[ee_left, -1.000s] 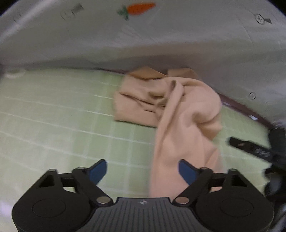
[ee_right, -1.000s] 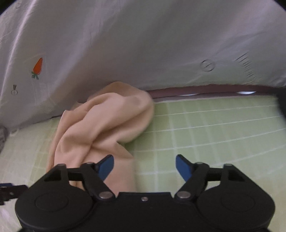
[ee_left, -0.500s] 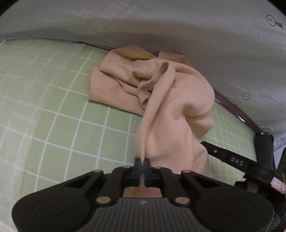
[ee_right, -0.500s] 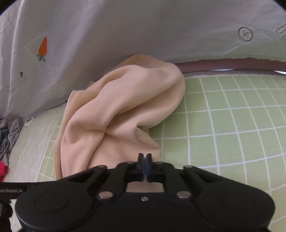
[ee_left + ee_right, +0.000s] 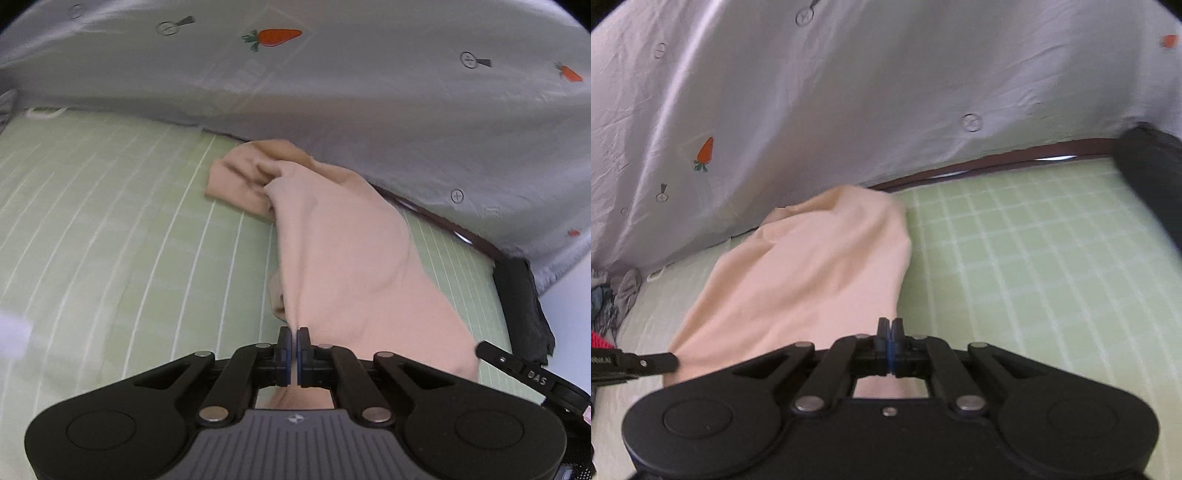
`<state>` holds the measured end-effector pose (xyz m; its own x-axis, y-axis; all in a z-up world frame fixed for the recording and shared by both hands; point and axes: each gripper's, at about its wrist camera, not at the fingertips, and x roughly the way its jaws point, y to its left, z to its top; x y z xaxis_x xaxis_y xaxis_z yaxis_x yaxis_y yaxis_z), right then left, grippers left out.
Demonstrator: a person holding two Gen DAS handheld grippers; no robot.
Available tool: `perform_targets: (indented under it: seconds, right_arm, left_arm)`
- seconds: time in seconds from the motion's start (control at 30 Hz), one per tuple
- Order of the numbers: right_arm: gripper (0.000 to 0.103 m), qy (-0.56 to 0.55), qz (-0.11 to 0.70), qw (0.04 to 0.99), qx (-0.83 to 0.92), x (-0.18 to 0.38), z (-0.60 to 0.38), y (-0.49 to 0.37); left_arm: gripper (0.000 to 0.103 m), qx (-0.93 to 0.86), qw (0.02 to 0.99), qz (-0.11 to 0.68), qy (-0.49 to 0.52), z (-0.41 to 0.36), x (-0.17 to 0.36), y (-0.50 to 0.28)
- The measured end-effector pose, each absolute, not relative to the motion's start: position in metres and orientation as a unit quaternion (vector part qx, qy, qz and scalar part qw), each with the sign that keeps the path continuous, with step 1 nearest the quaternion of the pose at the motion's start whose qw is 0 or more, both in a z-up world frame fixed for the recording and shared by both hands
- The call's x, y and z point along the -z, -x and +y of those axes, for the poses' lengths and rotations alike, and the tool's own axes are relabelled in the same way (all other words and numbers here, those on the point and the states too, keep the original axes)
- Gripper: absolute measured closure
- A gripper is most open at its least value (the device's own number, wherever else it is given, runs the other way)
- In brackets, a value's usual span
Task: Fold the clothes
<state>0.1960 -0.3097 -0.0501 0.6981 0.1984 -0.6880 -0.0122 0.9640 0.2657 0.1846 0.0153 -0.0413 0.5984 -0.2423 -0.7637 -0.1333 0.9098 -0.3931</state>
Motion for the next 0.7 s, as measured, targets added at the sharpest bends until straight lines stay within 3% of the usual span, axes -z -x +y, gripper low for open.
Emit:
perform_targets:
  seconds: [0.33, 0.53, 0.63, 0.7]
  right_arm:
    - [0.103, -0.106, 0.395, 0.912, -0.023, 0.053, -0.308, -0.076]
    - [0.103, -0.109, 0.413, 0.904, -0.013, 0.068, -0.298, -0.046]
    - [0.103, -0.104, 0.417, 0.903, -0.006, 0.071, -0.297, -0.039]
    - [0.101, -0.103, 0.417, 0.903, 0.003, 0.074, -0.300, -0.035]
  left_arm:
    - [0.101, -0.029, 0.856, 0.472, 0.209, 0.034, 0.051, -0.084]
    - [0.101, -0.054, 0.861, 0.470, 0.188, 0.039, 0.047, -0.071]
    - [0.099, -0.067, 0.863, 0.469, 0.177, 0.041, 0.045, -0.064]
    - [0.092, -0.065, 0.869, 0.464, 0.160, 0.034, 0.036, -0.069]
